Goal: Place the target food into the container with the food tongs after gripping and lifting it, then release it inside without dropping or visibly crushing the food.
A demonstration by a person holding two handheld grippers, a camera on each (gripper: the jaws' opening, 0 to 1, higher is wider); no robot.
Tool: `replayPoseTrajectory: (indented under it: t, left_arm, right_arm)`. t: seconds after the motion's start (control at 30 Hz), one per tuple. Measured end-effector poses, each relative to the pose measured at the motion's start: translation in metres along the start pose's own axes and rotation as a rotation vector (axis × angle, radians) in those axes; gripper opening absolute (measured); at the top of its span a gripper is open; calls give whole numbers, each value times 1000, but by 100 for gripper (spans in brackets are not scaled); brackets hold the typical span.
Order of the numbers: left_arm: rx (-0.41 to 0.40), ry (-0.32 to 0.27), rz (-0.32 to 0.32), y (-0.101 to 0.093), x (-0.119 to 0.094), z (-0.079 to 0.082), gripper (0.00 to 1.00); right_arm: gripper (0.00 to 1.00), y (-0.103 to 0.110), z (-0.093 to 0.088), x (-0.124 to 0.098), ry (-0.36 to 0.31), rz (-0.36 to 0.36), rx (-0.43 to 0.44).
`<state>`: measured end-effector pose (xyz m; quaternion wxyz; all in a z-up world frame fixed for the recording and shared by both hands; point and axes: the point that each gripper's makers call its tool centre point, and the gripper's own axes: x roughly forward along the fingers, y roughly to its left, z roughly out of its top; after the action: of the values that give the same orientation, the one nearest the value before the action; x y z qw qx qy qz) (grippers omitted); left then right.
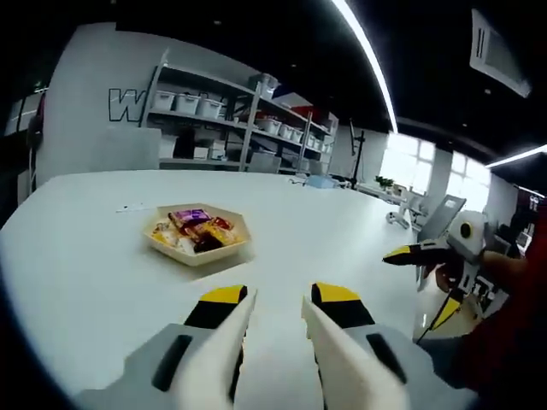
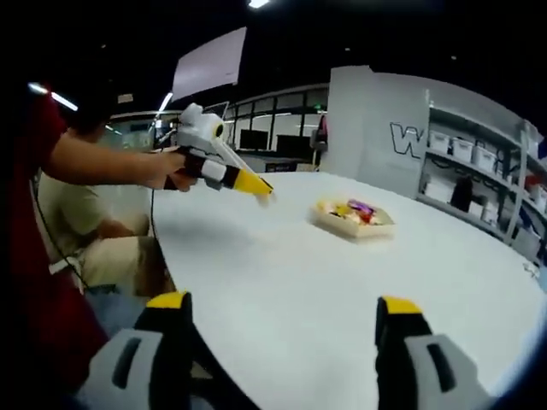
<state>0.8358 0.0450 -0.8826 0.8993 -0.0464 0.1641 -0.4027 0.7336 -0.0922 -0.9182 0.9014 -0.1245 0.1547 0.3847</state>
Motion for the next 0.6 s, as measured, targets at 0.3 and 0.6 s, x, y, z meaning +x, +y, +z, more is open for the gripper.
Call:
replayPoseTrajectory:
  t: [0.3, 0.6]
  left_arm:
    - [7, -16, -89, -26, 2, -11, 28]
    - [25, -13, -198, -51, 9, -24, 28]
  right_arm:
    - [76, 8, 0, 13, 0, 41, -32]
    - [54, 16, 2, 32, -19, 118, -138]
